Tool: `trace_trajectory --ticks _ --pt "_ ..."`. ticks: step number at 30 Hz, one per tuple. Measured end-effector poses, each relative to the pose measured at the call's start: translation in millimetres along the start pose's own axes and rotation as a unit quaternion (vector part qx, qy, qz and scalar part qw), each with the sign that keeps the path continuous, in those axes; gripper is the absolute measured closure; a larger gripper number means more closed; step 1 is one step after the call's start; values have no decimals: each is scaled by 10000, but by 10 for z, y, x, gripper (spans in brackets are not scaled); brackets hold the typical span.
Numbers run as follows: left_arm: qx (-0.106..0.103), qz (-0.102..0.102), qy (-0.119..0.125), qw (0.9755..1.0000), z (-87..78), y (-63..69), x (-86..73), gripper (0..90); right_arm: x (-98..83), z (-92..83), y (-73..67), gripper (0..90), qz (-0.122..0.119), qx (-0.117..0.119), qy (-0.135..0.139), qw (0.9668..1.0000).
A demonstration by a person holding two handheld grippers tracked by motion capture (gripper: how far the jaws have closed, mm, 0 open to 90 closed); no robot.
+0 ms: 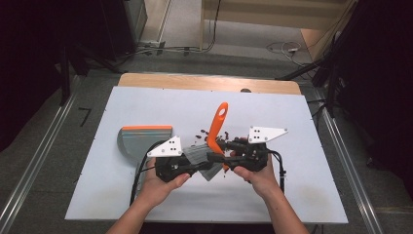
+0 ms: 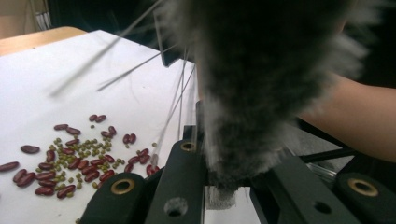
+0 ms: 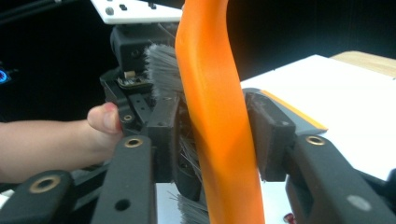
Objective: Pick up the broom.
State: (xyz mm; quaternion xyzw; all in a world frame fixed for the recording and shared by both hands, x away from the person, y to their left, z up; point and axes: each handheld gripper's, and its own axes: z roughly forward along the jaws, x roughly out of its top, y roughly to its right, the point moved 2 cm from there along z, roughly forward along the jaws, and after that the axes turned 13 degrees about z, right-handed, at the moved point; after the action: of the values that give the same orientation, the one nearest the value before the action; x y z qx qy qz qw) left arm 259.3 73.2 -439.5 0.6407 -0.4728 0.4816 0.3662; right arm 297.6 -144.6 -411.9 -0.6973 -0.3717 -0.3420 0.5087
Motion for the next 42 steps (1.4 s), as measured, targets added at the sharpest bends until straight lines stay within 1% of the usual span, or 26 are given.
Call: trace_trajectory --ticks 2,3,4,5,8,11,13,17,20,21,22,24,25,26,27,28,29,30,31,33,34,36,38,39,41,42 --pt "-61 -9 11 10000 -2 -11 -10 854 -3 -15 9 666 5 -53 -7 10000" --pt "-110 -78 48 9999 2 -16 -16 849 -5 -24 7 671 -6 -69 2 10000" --pt "-83 -100 33 9999 8 -20 -19 849 -5 -24 7 671 -6 -69 2 10000" --pt "-18 -97 6 10000 16 -19 -21 812 -8 -32 -5 676 -81 -184 -29 9998" --pt "77 -119 16 9999 20 -14 -15 723 -6 -46 -24 679 -120 -282 12 9995" --pt "325 -116 -57 9994 -20 -31 -26 623 15 -69 -32 680 -91 -445 94 9989" --pt "397 -146 -53 9991 -39 -37 -31 526 24 -101 -24 681 -65 -616 141 9980" --pt "575 -183 26 9982 -144 -76 -53 433 34 -190 33 681 72 -923 256 9954" --pt "788 -204 22 9967 -222 -100 -72 302 45 -248 59 681 95 -1185 309 9924" --pt "880 -230 -3 9959 -242 -108 -80 302 45 -248 59 681 95 -1185 309 9924" --pt "986 -262 -17 9948 -264 -117 -89 249 49 -264 65 682 133 -1265 331 9913" --pt "1097 -295 -44 9935 -295 -131 -103 142 64 -311 86 682 149 -1522 388 9875" --pt "1162 -312 -52 9927 -312 -137 -111 116 69 -328 96 682 174 -1605 401 9861" --pt "1234 -327 -64 9918 -326 -142 -118 116 69 -328 96 682 174 -1605 401 9861" --pt "1294 -314 -92 9910 -342 -146 -125 98 72 -346 108 682 194 -1707 422 9842" --pt "1333 -310 -101 9905 -357 -150 -132 41 79 -385 136 682 258 -1888 458 9806" --pt "1374 -311 -123 9900 -372 -152 -139 41 79 -385 136 682 258 -1888 458 9806" --pt "1424 -305 -125 9893 -389 -156 -146 20 81 -405 151 682 287 -1971 467 9788" --pt "1454 -319 -103 9888 -413 -160 -154 0 89 -445 179 681 335 -2182 505 9740" --pt "1502 -308 -91 9881 -447 -169 -167 0 93 -470 197 682 362 -2319 514 9707" --pt "1536 -303 -79 9876 -469 -176 -175 0 93 -470 197 682 362 -2319 514 9707" --pt "1600 -343 -42 9865 -508 -191 -191 0 95 -500 221 682 387 -2425 543 9679" --pt "1689 -359 -47 9850 -547 -211 -209 0 93 -516 237 682 403 -2611 544 9629" --pt "1740 -389 -28 9840 -565 -221 -220 0 85 -534 260 682 404 -2764 507 9589" --pt "1794 -392 -2 9830 -594 -231 -228 0 83 -543 270 681 413 -2806 515 9575" --pt "1811 -383 -6 9827 -610 -237 -231 0 77 -570 300 681 481 -2931 514 9535"
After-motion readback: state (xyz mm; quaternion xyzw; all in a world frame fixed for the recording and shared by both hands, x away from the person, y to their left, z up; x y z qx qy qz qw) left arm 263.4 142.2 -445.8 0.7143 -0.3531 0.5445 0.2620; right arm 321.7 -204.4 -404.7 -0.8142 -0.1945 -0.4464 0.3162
